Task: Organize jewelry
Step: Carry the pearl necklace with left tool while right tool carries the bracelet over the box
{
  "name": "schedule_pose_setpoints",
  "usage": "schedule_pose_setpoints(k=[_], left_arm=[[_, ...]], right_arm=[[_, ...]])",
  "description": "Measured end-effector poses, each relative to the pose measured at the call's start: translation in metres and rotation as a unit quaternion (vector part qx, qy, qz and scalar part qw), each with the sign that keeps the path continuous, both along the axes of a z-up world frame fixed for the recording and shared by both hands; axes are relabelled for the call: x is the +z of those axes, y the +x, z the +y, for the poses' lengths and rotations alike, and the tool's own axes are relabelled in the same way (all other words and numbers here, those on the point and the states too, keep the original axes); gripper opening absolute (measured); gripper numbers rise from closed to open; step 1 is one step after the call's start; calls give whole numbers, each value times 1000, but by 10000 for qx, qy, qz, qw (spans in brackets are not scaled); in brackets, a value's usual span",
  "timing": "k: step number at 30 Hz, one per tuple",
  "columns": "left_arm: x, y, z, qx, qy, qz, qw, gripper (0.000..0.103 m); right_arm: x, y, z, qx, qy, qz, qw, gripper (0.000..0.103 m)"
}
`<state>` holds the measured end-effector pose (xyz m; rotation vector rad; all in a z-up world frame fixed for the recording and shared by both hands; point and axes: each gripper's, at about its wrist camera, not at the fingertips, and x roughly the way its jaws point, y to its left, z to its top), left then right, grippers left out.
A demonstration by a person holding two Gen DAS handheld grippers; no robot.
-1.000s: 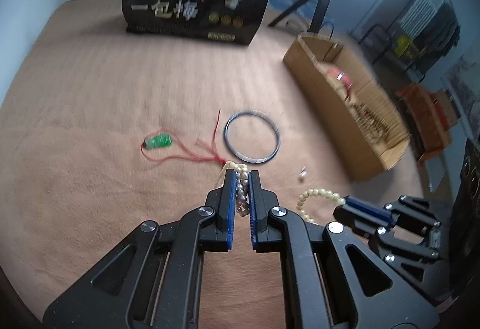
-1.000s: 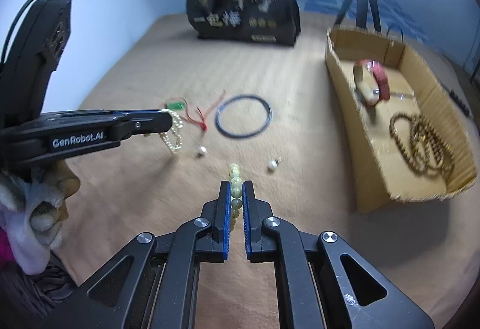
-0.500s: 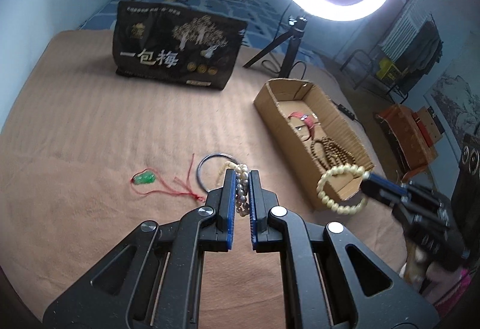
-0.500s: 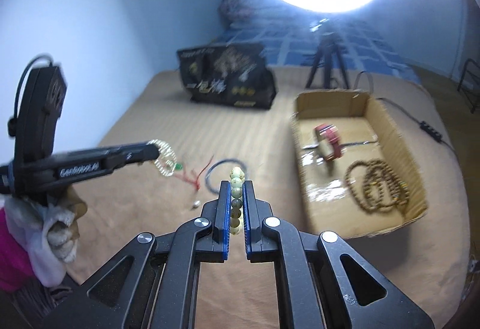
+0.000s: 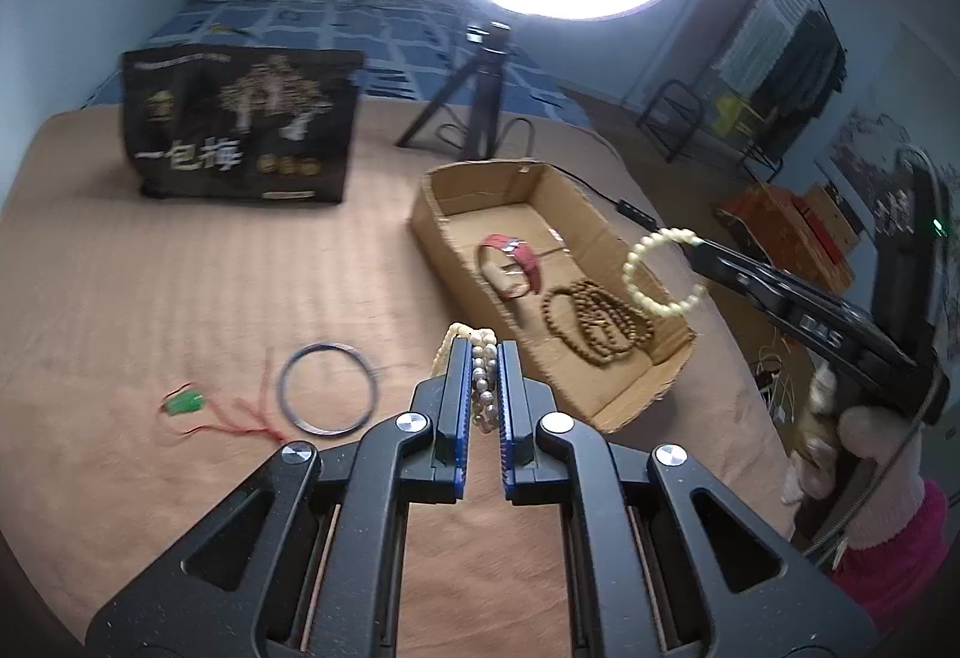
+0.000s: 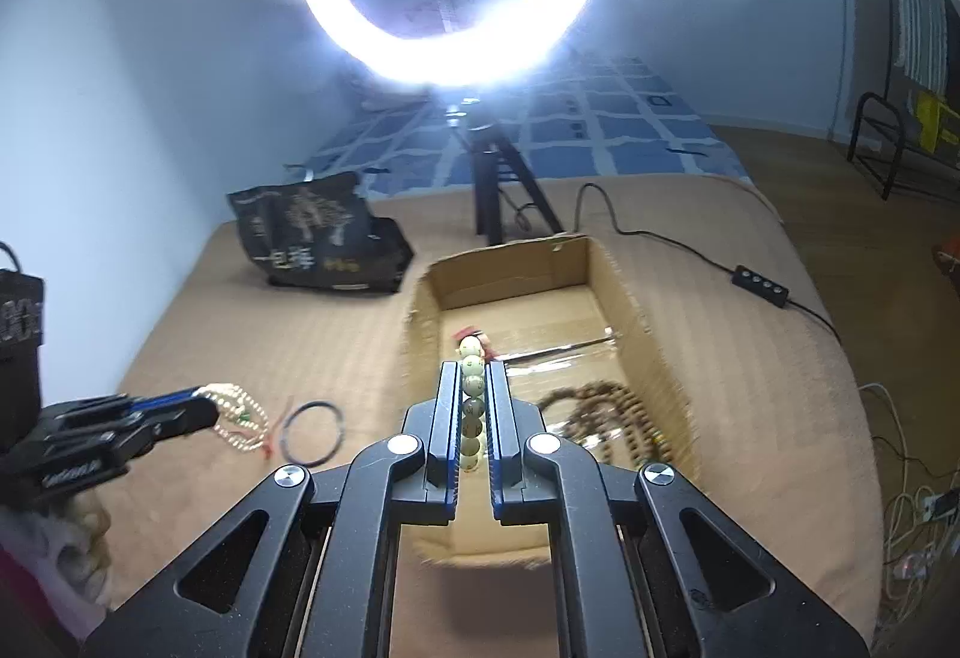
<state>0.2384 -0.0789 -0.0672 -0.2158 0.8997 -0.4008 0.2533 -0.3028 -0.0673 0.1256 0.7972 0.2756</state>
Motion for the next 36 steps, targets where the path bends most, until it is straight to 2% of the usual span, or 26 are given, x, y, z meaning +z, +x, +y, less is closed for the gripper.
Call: schedule_pose_setpoints(k=[11,18,26,35,36], left_arm=[[-8,20,-58,-400,-47,-24,9992,6],[-26,35,-86,-578,-42,106,9983,6],[-43,44,-101,-691,24,271,9972,6],[-44,43,-108,-770,217,244,9965,6],[-43,42,-108,-755,297,223,9965,11]], right_arm=[[-20,42,-6,53,-194,57,9998,6],[-32,63,-18,-18,-36,104,9999,6],[-49,76,-26,-58,74,233,9997,6],[-56,81,-30,-89,232,299,9992,6],[-56,81,-31,-111,235,334,9991,9]])
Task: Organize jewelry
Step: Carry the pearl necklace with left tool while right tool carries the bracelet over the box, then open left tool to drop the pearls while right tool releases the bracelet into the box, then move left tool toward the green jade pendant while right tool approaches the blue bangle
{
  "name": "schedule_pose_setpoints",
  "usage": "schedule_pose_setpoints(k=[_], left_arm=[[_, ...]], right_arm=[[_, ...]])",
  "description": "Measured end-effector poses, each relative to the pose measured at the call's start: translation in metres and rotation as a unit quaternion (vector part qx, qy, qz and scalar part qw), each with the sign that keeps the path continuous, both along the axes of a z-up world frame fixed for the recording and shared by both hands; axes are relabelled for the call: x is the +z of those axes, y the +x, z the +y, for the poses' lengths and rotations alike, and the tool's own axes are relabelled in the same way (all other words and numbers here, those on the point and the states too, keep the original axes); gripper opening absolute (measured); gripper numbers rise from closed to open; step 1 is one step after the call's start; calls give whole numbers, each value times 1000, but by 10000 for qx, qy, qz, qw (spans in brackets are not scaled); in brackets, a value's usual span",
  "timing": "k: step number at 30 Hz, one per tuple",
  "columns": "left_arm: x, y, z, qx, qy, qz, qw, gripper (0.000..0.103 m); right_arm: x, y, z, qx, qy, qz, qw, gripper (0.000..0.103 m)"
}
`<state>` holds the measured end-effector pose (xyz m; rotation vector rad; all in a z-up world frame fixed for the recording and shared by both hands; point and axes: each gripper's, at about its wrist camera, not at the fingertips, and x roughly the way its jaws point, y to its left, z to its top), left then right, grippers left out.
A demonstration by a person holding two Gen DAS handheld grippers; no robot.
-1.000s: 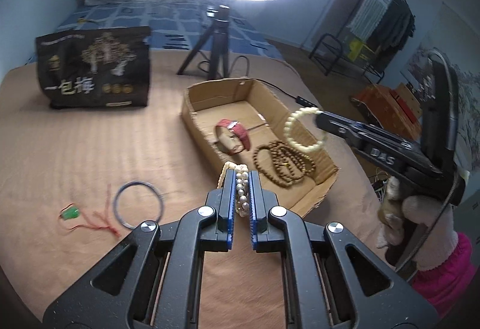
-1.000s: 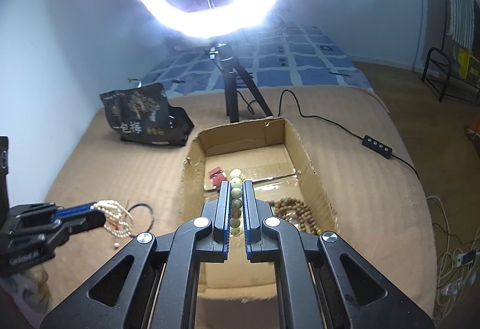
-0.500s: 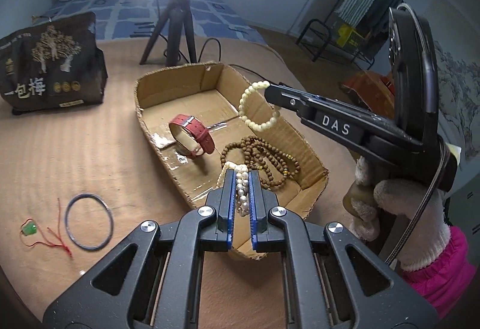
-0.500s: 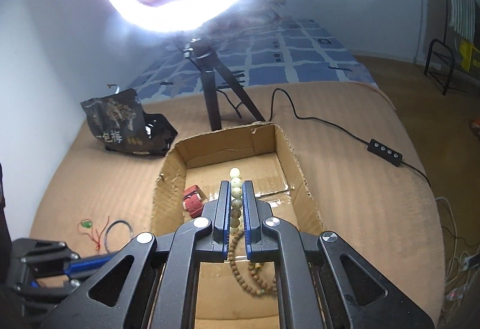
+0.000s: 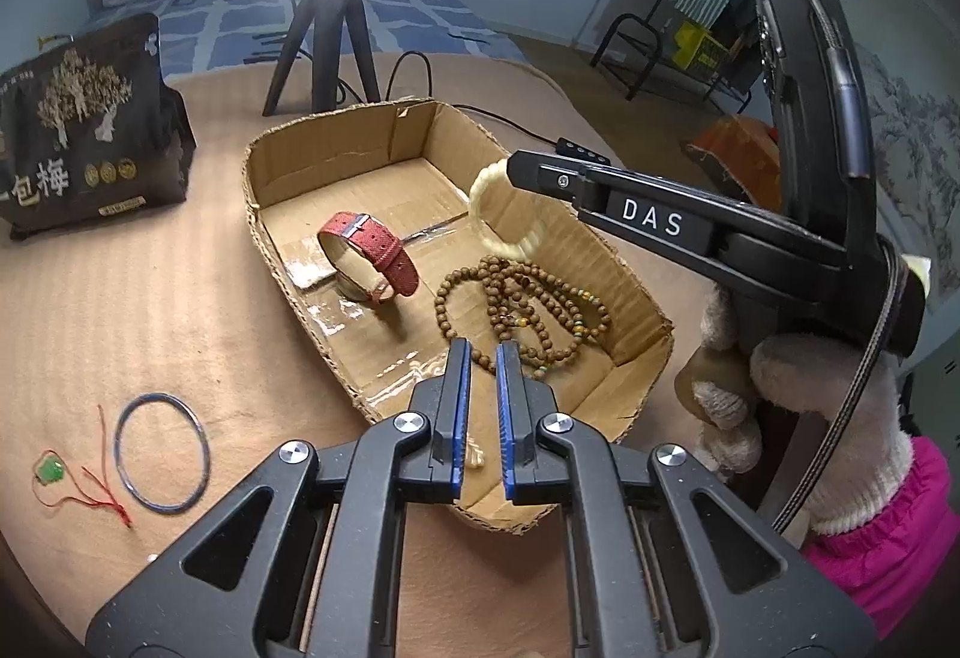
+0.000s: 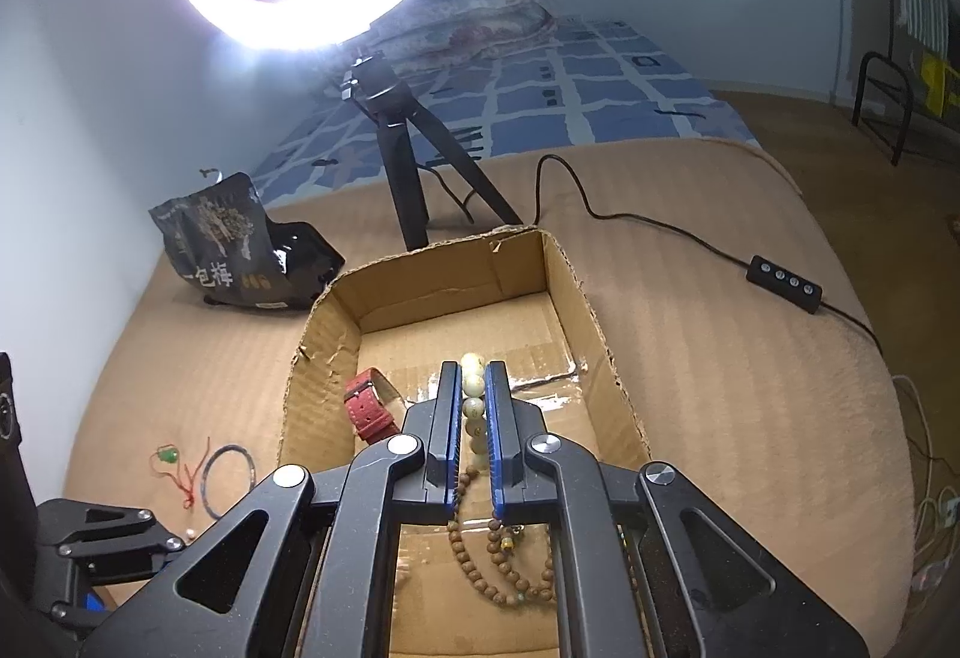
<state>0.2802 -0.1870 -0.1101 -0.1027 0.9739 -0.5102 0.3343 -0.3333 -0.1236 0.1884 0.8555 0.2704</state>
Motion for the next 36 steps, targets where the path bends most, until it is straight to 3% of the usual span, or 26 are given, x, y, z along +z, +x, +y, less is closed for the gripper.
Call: schedule_pose_setpoints(k=[1,3,5,11,25,36], left_arm=[[0,0,0,2,13,-6,10000,24],[0,-1,1,19,3,-34,10000,37],[1,-3,2,33,44,-79,10000,38],[2,-7,8,75,95,-52,9999,38],[28,-32,31,225,106,-150,9996,38],[42,-53,93,599,255,-166,9977,38]], right_arm=[[0,0,-1,-38,-18,23,10000,14],[1,0,-3,-152,-48,36,9999,47],[3,-2,-5,-221,-29,-40,9997,53],[8,-5,-5,-316,-125,-13,9994,61],[41,-41,-2,-346,-193,-220,9990,62],[63,-82,8,-327,-211,-400,9984,64]])
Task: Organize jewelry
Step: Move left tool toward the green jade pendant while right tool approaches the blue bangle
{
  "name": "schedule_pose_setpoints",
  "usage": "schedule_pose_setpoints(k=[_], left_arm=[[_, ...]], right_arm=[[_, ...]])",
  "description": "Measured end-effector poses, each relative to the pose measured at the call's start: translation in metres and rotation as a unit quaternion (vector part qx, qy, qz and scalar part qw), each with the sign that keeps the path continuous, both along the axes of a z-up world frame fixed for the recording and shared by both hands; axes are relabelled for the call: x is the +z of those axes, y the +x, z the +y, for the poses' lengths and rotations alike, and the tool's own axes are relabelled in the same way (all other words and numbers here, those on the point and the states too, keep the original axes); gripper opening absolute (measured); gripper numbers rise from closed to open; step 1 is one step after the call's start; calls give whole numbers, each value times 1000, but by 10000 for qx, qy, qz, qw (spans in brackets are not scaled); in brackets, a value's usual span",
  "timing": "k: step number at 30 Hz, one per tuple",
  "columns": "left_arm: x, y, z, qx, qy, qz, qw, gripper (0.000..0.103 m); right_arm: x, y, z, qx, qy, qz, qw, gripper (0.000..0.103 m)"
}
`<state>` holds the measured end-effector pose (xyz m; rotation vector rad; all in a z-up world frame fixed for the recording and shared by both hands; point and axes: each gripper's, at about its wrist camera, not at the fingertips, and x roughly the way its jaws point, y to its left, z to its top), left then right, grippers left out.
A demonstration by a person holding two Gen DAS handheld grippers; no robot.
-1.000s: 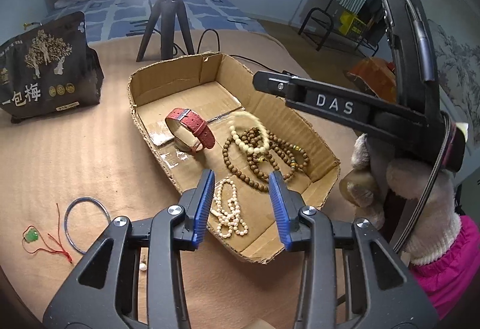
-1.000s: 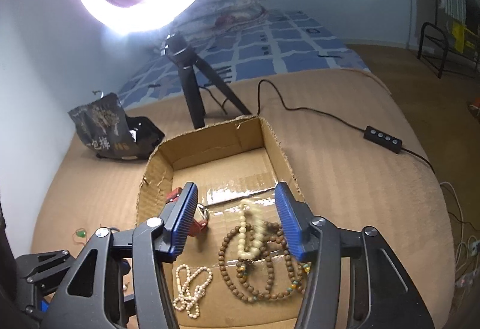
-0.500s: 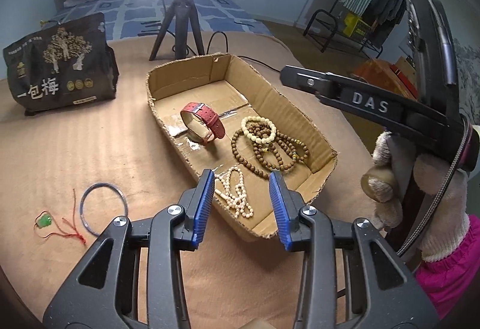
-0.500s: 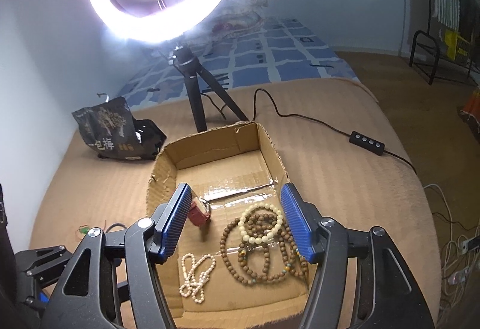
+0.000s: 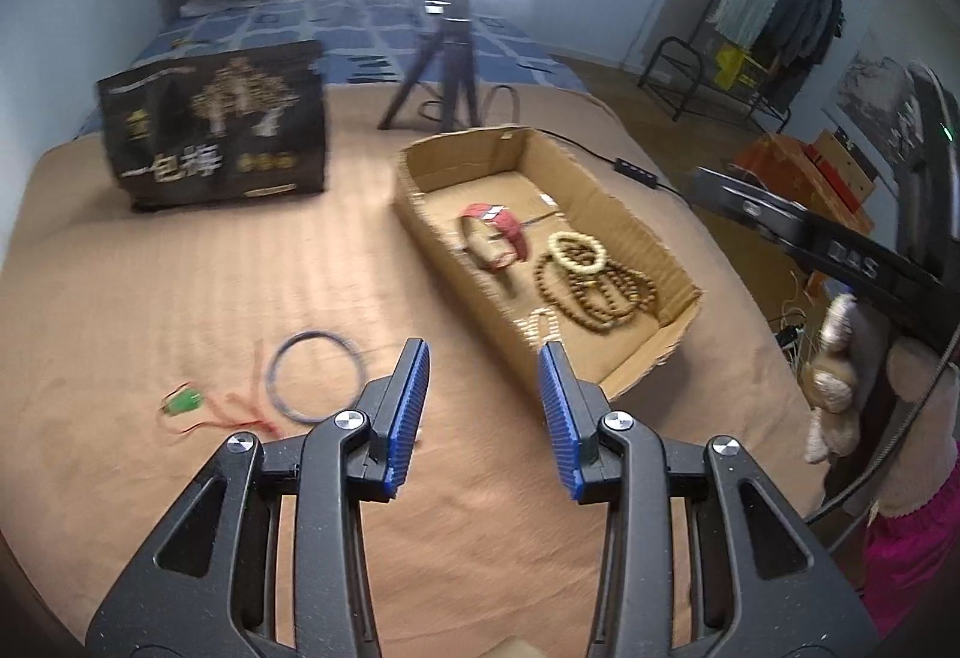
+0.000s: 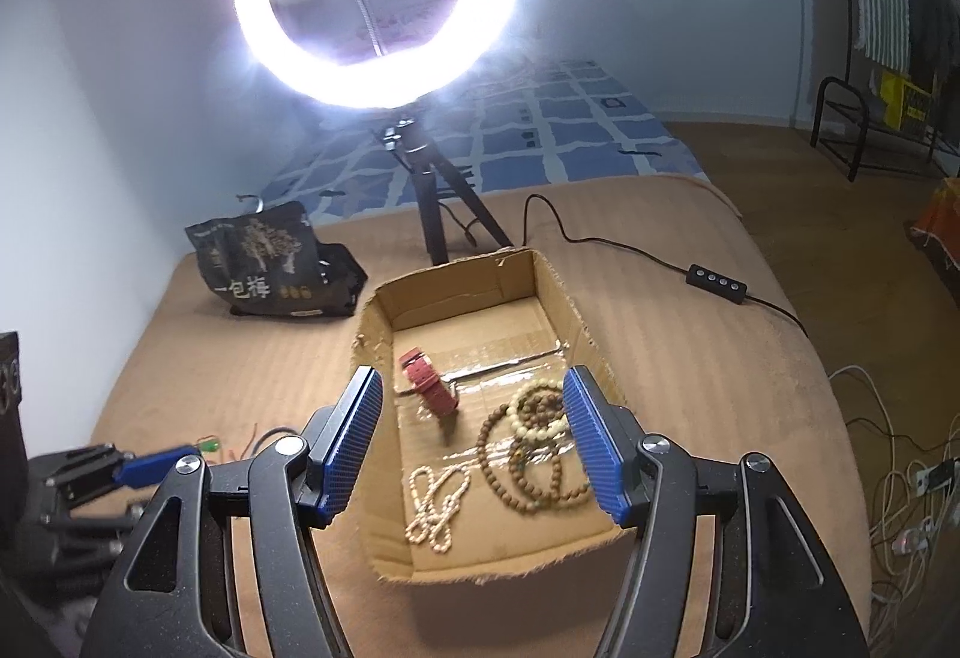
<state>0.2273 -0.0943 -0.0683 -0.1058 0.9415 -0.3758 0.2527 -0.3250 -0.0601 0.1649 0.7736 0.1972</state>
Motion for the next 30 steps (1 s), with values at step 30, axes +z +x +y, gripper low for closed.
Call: schedule_pose_setpoints(k=[30], left_arm=[[-67,6,184,1342,-123,680,9885,53]], right_arm=[[-60,-28,163,1780,-524,695,9802,68]])
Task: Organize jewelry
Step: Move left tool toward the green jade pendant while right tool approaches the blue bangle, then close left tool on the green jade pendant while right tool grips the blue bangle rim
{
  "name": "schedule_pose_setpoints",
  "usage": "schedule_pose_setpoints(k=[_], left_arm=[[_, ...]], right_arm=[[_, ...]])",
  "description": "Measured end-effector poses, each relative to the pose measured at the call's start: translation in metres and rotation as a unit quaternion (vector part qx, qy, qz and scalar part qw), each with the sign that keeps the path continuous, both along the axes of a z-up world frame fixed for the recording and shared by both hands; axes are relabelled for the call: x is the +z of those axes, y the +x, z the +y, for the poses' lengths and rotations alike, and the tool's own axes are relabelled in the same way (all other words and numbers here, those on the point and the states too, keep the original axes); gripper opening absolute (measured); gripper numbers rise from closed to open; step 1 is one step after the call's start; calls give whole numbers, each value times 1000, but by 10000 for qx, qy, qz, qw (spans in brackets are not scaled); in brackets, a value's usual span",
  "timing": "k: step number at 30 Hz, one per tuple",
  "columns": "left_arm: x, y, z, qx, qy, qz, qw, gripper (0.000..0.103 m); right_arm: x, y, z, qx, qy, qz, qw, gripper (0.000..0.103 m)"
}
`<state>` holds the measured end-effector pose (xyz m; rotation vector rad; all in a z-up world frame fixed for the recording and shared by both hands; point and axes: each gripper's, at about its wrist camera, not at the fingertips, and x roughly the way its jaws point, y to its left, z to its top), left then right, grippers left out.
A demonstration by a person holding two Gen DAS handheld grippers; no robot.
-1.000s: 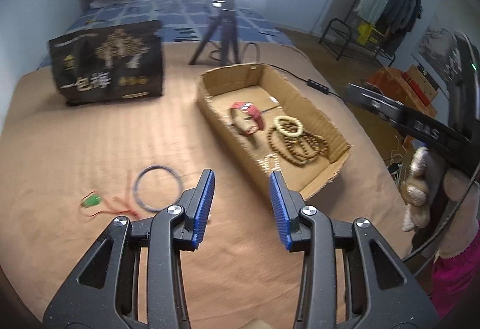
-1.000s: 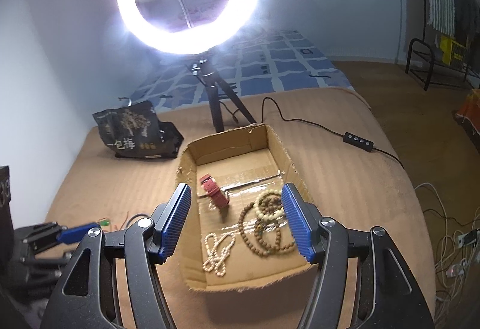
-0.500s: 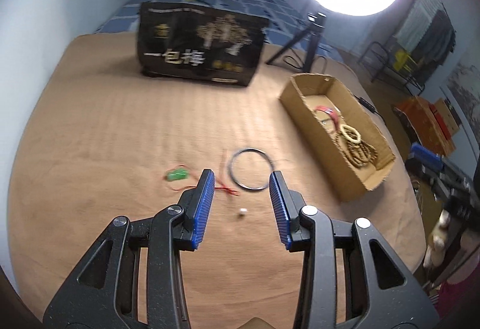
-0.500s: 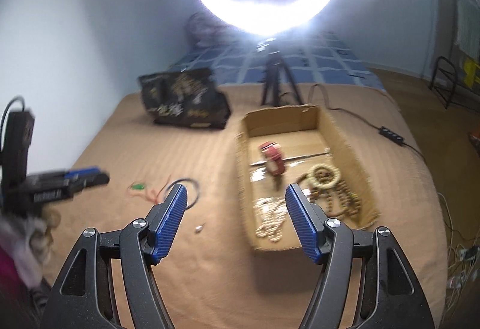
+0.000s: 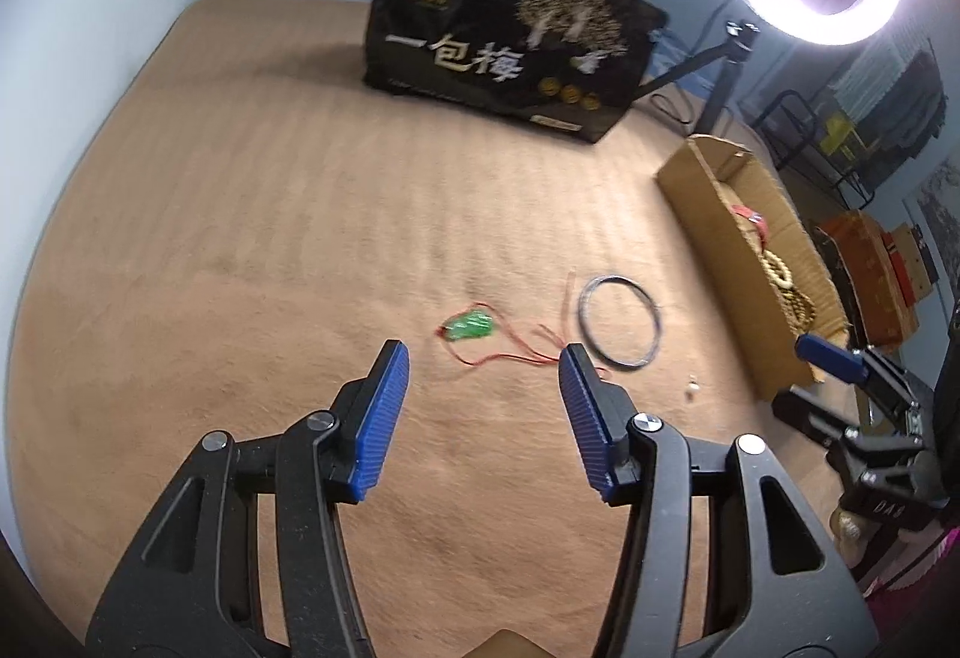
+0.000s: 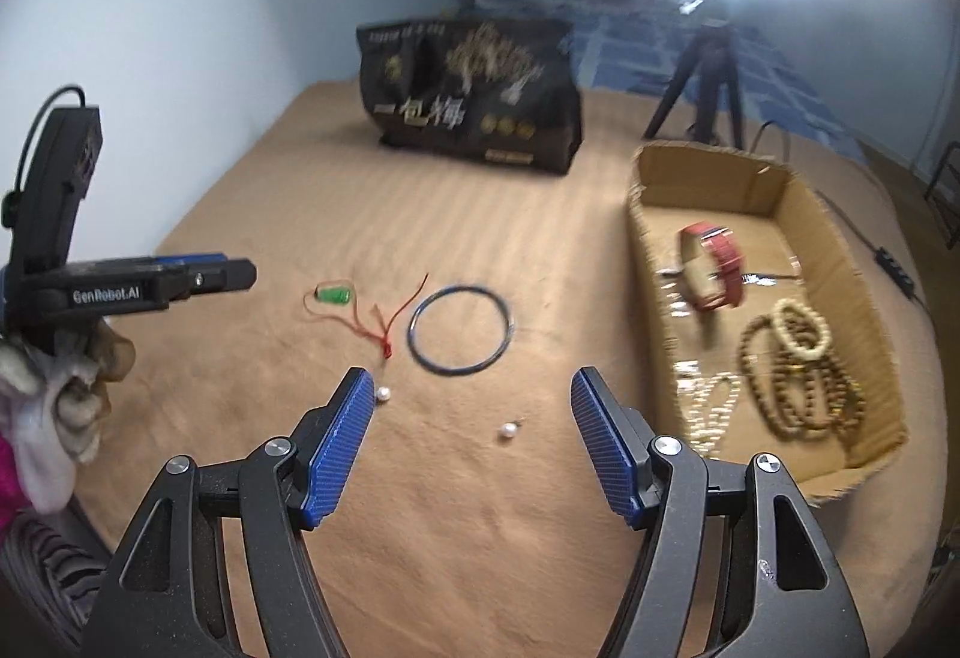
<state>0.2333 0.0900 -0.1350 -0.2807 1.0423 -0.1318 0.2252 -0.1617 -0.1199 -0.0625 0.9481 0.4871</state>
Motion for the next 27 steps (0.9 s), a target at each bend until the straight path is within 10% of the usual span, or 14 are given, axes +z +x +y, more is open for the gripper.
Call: schedule_pose_setpoints(k=[27], left_arm=[[-65,40,-37,-1327,932,-24,9868,44]], right_arm=[[-79,56,51,274,-603,499,9966,68]])
